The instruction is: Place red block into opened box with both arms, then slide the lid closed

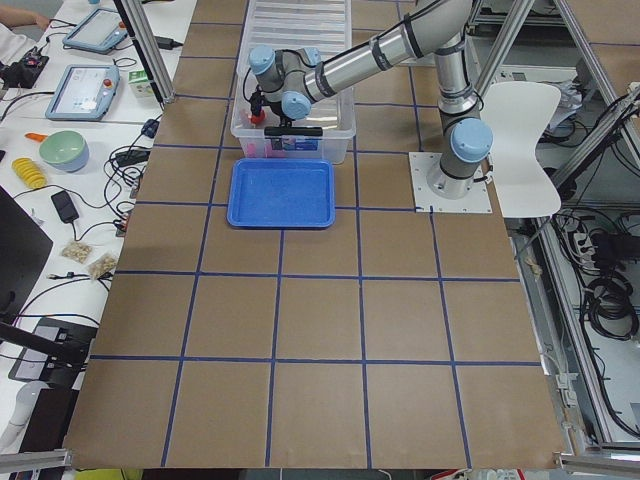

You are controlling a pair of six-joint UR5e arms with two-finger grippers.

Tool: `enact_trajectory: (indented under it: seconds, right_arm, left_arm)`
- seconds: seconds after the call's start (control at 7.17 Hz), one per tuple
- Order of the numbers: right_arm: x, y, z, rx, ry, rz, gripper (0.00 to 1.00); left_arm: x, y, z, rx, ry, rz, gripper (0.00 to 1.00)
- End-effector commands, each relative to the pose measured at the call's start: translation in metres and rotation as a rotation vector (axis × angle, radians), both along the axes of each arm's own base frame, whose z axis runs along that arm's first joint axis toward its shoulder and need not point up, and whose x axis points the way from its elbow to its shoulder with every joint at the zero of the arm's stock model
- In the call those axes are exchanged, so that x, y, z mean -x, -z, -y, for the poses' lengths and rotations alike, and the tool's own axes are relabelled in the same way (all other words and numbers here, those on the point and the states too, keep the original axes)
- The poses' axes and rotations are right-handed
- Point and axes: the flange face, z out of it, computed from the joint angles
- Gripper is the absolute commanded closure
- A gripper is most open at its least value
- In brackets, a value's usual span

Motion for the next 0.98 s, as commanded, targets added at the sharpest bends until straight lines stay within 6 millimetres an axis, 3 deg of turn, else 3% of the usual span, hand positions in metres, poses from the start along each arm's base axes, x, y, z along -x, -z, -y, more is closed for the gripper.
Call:
enact_trajectory:
  seconds: [0.0,0.28,0.42,0.56,0.7,0.84]
  right_arm:
    - [0.0,0.0,0.0,0.0,0.0,0.0,0.0]
    - [0.0,0.0,0.0,0.0,0.0,0.0,0.0]
    - [0.0,0.0,0.0,0.0,0.0,0.0,0.0]
    - [0.0,0.0,0.001,0.0,-0.002,0.001,0.0]
    - [0.009,0.0,0.006,0.007,-0.036,-0.002,0.0]
    - [0.04,0.004,0.012,-0.004,-0.082,-0.042,0.0]
  left_arm:
    - [-0.002,-0.063,-0.001,0.063,0.003,0.004,0.0]
    - [-0.006,-0.146,-0.006,0.063,0.008,0.01,0.0]
    - [-0.007,-0.198,-0.021,0.042,0.013,0.027,0.0]
    - [-0.004,-0.237,-0.04,0.057,0.016,0.018,0.0]
    - [-0.003,-0.259,-0.055,0.095,0.015,0.016,0.0]
    - [-0.009,-0.267,-0.068,0.1,0.011,0.028,0.0]
